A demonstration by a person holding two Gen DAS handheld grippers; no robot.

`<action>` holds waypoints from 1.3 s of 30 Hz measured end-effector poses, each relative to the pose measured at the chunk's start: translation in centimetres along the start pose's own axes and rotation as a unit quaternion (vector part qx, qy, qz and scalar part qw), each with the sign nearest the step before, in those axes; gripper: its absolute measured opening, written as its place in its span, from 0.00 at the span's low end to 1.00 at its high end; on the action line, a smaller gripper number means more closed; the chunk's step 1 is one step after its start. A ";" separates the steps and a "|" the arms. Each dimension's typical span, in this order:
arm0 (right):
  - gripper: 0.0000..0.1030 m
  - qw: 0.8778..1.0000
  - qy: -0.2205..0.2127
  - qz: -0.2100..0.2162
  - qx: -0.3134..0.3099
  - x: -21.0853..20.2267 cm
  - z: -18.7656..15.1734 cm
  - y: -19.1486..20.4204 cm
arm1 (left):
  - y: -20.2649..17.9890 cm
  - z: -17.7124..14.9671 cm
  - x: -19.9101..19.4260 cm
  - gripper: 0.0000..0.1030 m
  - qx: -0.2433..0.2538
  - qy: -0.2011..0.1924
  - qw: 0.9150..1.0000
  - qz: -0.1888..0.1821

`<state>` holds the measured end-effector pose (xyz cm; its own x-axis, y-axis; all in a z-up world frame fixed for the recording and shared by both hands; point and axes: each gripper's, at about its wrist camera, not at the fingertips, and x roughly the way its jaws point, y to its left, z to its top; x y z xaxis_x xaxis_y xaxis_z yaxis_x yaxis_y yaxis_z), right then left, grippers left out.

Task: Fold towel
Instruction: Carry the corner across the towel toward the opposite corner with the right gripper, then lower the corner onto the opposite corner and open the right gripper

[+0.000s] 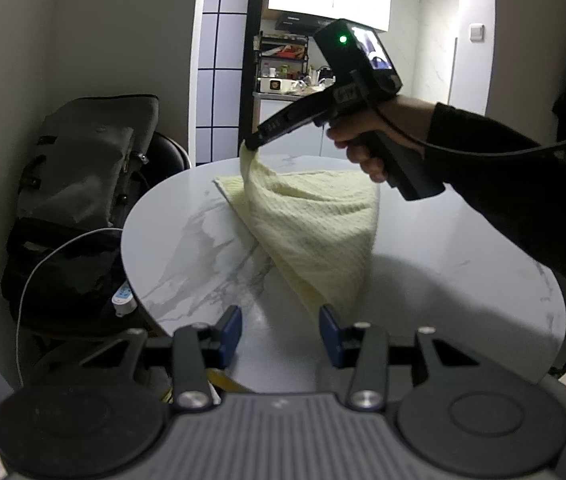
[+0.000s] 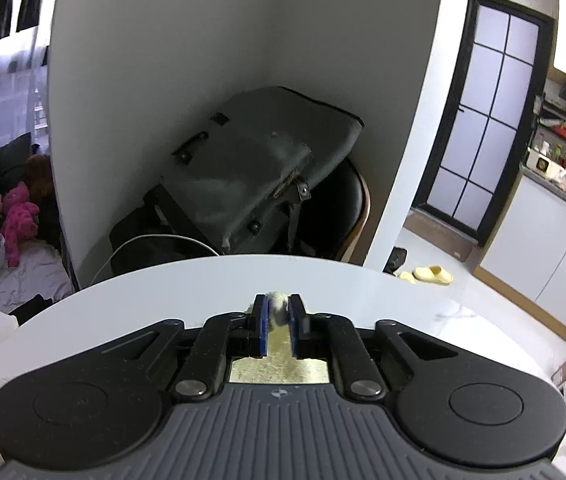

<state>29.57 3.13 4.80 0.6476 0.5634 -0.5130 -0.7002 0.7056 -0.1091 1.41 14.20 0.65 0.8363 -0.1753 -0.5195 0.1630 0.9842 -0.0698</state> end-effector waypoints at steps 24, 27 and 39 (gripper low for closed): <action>0.37 0.999 0.025 0.001 0.022 -1.3 -3.3 -1.1 | 0.3 0.5 0.1 0.44 -0.001 0.001 1.000 -0.004; 0.37 0.999 0.030 0.001 0.027 -1.8 -4.0 -1.4 | 0.1 0.4 0.1 0.44 0.001 0.001 1.000 -0.007; 0.37 0.998 0.045 -0.001 0.040 -4.9 -7.0 -2.3 | -0.4 0.5 1.3 0.44 0.006 -0.001 1.000 -0.016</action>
<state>25.94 -4.23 1.60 0.6167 0.5234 -0.5880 -0.6701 0.7410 -0.0432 2.63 13.56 0.42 0.8319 -0.2071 -0.5148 0.1964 0.9776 -0.0759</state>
